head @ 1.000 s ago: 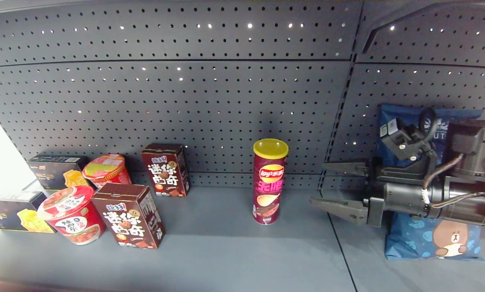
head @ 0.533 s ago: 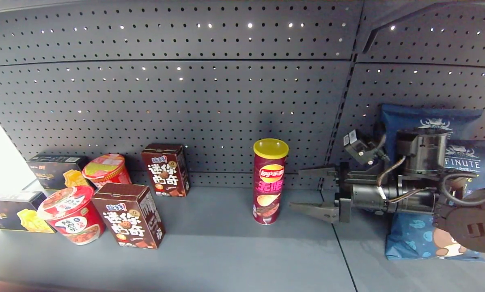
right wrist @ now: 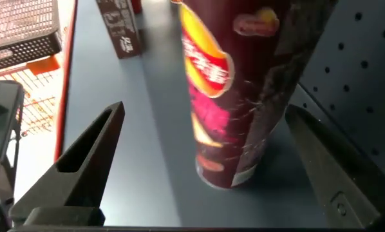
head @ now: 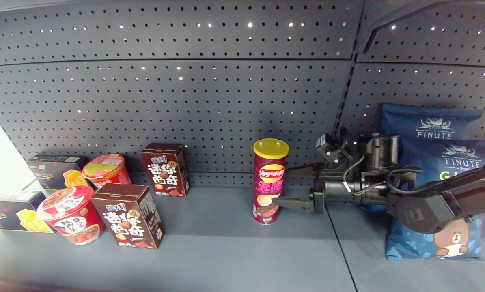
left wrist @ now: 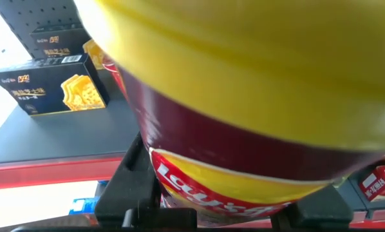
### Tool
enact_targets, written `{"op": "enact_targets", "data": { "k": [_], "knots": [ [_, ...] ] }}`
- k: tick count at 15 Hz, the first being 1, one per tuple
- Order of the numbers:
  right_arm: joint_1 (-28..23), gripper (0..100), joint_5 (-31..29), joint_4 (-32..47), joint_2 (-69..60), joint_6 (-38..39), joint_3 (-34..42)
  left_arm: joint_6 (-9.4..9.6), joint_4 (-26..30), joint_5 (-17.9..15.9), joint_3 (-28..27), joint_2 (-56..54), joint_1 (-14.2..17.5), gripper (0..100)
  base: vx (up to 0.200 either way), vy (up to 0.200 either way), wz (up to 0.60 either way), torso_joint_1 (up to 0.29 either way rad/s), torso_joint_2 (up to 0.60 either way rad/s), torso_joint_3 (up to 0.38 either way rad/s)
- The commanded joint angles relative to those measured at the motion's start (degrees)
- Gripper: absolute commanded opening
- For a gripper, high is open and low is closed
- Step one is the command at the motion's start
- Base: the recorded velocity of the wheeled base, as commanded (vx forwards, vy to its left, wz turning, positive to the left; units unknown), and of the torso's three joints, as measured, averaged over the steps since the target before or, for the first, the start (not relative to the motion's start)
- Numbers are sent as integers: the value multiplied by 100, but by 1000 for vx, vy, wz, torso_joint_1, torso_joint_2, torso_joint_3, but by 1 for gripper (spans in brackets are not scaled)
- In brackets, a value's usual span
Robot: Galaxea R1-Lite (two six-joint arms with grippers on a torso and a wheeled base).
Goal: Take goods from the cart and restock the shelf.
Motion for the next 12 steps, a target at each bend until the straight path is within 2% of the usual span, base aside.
{"op": "enact_targets", "data": {
  "k": [1,6,12],
  "knots": [
    [18,100,9,-12,413,-1,-238,2,1,8,-4,-8,9,0,0,0,0,0,0,0],
    [35,100,115,-170,826,157,-615,11,27,16,5,-70,35,0,0,0,0,0,0,0],
    [149,100,106,-689,1221,385,-615,20,36,16,14,-61,35,0,0,0,0,0,0,0]
  ]
}}
